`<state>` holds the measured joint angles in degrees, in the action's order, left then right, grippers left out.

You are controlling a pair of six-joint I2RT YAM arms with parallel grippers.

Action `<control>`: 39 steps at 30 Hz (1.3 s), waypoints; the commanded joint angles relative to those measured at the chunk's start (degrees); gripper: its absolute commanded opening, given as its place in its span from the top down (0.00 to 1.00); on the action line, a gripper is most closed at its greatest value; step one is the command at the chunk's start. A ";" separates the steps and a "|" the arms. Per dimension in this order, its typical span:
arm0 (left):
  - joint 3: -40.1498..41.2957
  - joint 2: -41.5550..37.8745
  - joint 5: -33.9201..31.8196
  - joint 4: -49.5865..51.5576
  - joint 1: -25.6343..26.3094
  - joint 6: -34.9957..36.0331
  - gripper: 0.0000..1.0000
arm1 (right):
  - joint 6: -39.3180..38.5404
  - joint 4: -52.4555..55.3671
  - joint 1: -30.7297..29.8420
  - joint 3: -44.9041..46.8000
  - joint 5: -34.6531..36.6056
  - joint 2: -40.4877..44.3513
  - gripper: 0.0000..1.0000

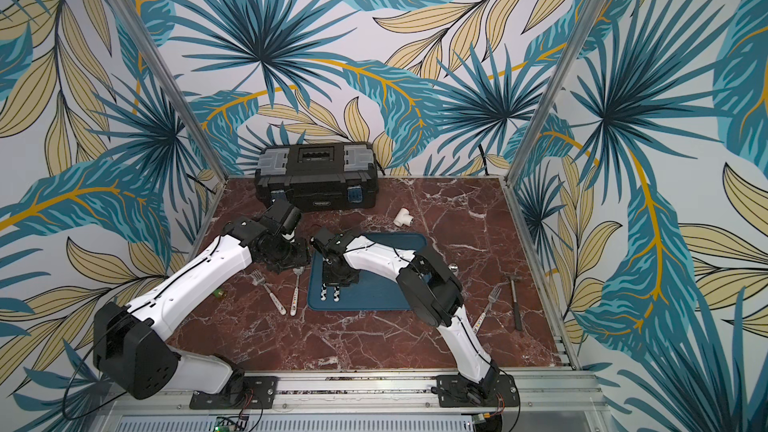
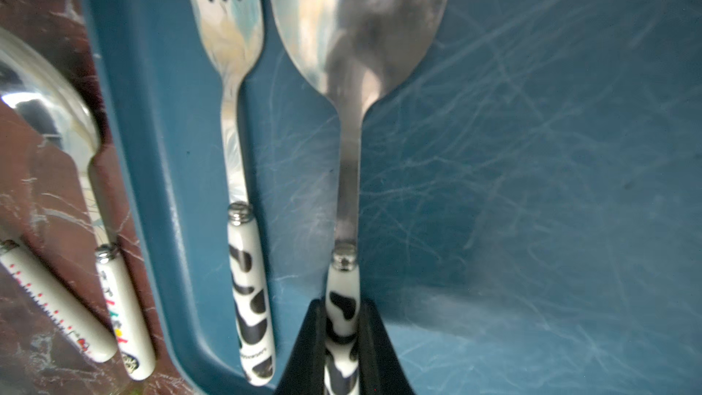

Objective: Set the spoon and fork side by side
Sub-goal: Place the spoon on the tray.

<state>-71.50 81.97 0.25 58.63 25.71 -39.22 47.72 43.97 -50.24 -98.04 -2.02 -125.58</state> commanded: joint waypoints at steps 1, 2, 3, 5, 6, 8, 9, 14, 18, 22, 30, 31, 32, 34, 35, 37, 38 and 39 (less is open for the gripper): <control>1.69 -0.66 0.27 -0.62 -0.55 0.72 0.47 | 0.79 1.49 -0.39 -0.70 -0.16 -1.15 0.91; 1.72 -0.64 0.28 -0.62 -0.57 0.80 0.47 | 0.77 1.57 -0.39 -0.79 -0.21 -1.30 0.91; 1.81 -0.72 0.34 -0.56 -0.57 0.81 0.47 | 0.72 1.61 -0.39 -0.84 0.02 -1.48 0.91; 1.96 -0.83 0.47 -0.71 -0.62 0.86 0.47 | 0.79 1.43 -0.39 -0.84 0.13 -1.60 0.91; 1.97 -0.80 0.52 -0.69 -0.65 0.90 0.47 | 0.88 1.15 -0.39 -0.87 0.18 -1.69 0.91; 2.05 -0.74 0.62 -0.73 -0.67 0.90 0.47 | 0.97 1.30 -0.36 -1.07 0.27 -1.91 0.90; 2.01 -0.68 0.54 -0.71 -0.71 0.90 0.47 | 1.01 1.29 -0.38 -1.01 0.26 -2.04 0.90; 2.23 -0.81 0.69 -0.95 -0.68 0.93 0.47 | 0.98 0.96 -0.41 -1.01 -0.14 -2.80 0.87; 2.65 -0.76 0.96 -1.14 -0.73 0.97 0.47 | 1.01 1.39 -0.39 -1.29 0.00 -3.48 0.84; 2.84 -0.68 0.95 -1.11 -0.79 1.25 0.47 | 1.40 1.30 -0.53 -1.28 -0.31 -3.92 0.83; 2.91 -0.69 1.11 -1.16 -0.92 1.61 0.47 | 2.02 1.35 -0.41 -0.84 0.27 -4.05 0.77; 2.91 -0.68 1.15 -1.23 -0.90 1.67 0.47 | 2.10 1.23 -0.48 -0.70 0.03 -3.99 0.76; 2.86 -0.62 1.33 -1.16 -0.86 1.64 0.47 | 2.11 1.14 -0.56 -0.73 -0.08 -4.04 0.76; 2.65 -0.60 1.44 -1.07 -0.86 1.66 0.47 | 2.26 1.02 -0.61 -0.66 0.00 -3.91 0.76; 2.69 -0.61 1.42 -0.95 -0.90 1.66 0.47 | 2.26 0.88 -0.59 -0.57 0.00 -3.97 0.75; 2.56 -0.70 1.35 -0.88 -0.91 1.64 0.47 | 2.36 0.86 -0.65 -0.66 0.00 -4.04 0.75; 2.53 -0.72 1.26 -0.89 -0.88 1.64 0.47 | 2.38 0.89 -0.61 -0.66 0.00 -4.13 0.75; 2.43 -0.77 1.26 -0.80 -0.91 1.67 0.47 | 2.46 0.91 -0.59 -0.62 0.06 -4.12 0.76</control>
<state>-70.00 81.97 1.39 58.02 25.17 -38.28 49.36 43.59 -50.48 -99.55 -2.61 -126.72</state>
